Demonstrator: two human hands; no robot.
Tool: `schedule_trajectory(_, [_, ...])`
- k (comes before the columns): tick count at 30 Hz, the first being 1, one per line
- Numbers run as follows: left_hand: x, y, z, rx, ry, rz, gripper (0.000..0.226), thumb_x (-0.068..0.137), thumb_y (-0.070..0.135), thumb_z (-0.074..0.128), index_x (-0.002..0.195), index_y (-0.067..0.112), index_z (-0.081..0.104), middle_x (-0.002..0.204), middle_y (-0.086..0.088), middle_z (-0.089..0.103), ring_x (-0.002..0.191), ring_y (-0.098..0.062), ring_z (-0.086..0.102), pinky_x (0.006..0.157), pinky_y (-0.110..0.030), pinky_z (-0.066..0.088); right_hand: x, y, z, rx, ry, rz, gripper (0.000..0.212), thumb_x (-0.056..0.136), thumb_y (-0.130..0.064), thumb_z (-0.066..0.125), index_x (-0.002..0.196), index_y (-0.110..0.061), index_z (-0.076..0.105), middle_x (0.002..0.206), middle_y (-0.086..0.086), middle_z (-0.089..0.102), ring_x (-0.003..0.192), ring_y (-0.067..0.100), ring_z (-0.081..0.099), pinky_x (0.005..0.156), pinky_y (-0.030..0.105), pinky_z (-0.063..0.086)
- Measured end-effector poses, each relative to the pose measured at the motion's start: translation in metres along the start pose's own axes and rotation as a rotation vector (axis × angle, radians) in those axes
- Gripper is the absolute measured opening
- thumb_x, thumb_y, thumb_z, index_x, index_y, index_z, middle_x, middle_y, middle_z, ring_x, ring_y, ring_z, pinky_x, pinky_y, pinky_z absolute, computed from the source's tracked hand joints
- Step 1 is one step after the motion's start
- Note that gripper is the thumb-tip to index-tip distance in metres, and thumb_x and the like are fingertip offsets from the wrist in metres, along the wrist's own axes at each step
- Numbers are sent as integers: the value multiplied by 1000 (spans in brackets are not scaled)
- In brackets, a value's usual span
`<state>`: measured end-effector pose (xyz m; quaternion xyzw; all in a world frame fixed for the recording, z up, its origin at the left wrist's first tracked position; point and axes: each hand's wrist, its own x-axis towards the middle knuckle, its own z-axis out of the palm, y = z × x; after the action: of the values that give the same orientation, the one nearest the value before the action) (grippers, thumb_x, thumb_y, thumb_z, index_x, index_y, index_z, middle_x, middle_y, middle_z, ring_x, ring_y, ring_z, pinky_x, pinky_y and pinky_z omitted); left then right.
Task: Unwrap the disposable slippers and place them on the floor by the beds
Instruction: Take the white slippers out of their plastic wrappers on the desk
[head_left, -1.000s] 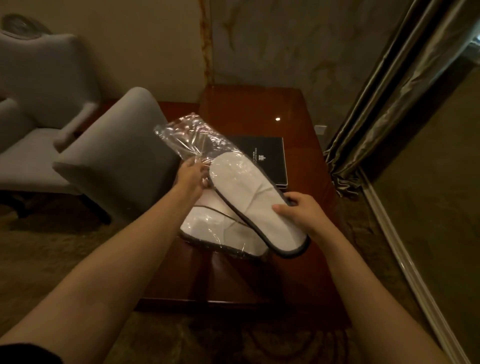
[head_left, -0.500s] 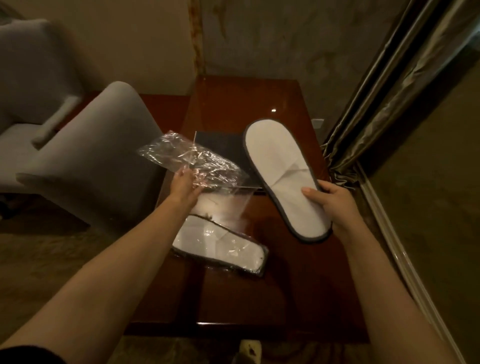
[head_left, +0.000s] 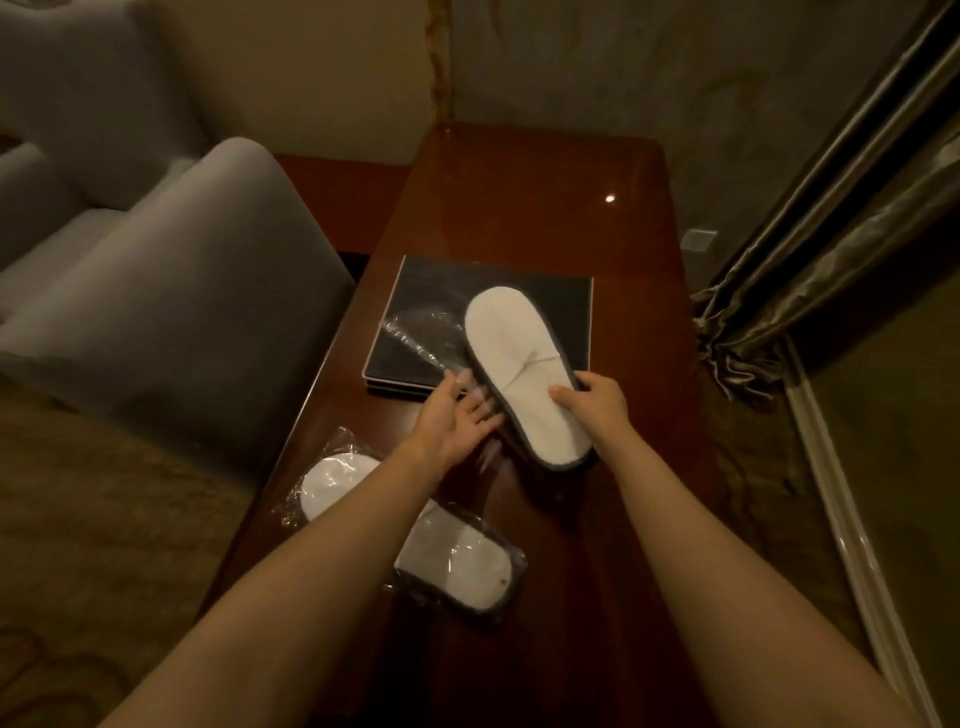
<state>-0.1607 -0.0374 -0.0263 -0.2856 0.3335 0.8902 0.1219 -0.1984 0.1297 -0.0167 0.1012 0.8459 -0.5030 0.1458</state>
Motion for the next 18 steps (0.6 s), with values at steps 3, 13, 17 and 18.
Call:
schedule_trajectory(3, [2, 0, -9, 148, 40, -19, 54, 98, 49, 19, 141, 20, 35, 153, -16, 30, 141, -30, 28, 114, -45, 24, 11, 15, 10, -104, 13, -7, 34, 83, -23, 63, 115, -10, 63, 115, 12, 66, 103, 29, 59, 83, 38, 47])
schedule_trajectory(13, [-45, 31, -81, 1517, -7, 356, 57, 91, 41, 52, 143, 25, 35, 145, -3, 43, 135, -20, 39, 111, -32, 29, 0, 26, 38, -458, 274, -62, 47, 89, -26, 58, 128, -5, 44, 128, 16, 51, 119, 30, 46, 94, 40, 43])
schedule_trajectory(17, [-67, 29, -120, 2328, -440, 422, 101, 71, 74, 50, 149, 30, 3, 156, 5, -6, 146, -15, -7, 117, -42, -6, -12, 26, 39, -533, 310, -103, 51, 88, -24, 57, 133, -9, 38, 136, 16, 44, 124, 30, 40, 99, 40, 40])
schedule_trajectory(18, [-69, 25, -128, 2435, -505, 408, 111, 65, 80, 49, 148, 31, -5, 153, 5, -17, 144, -16, -15, 116, -44, -12, -17, 25, 37, -529, 318, -112, 52, 88, -24, 57, 134, -9, 37, 137, 15, 43, 125, 29, 39, 100, 41, 39])
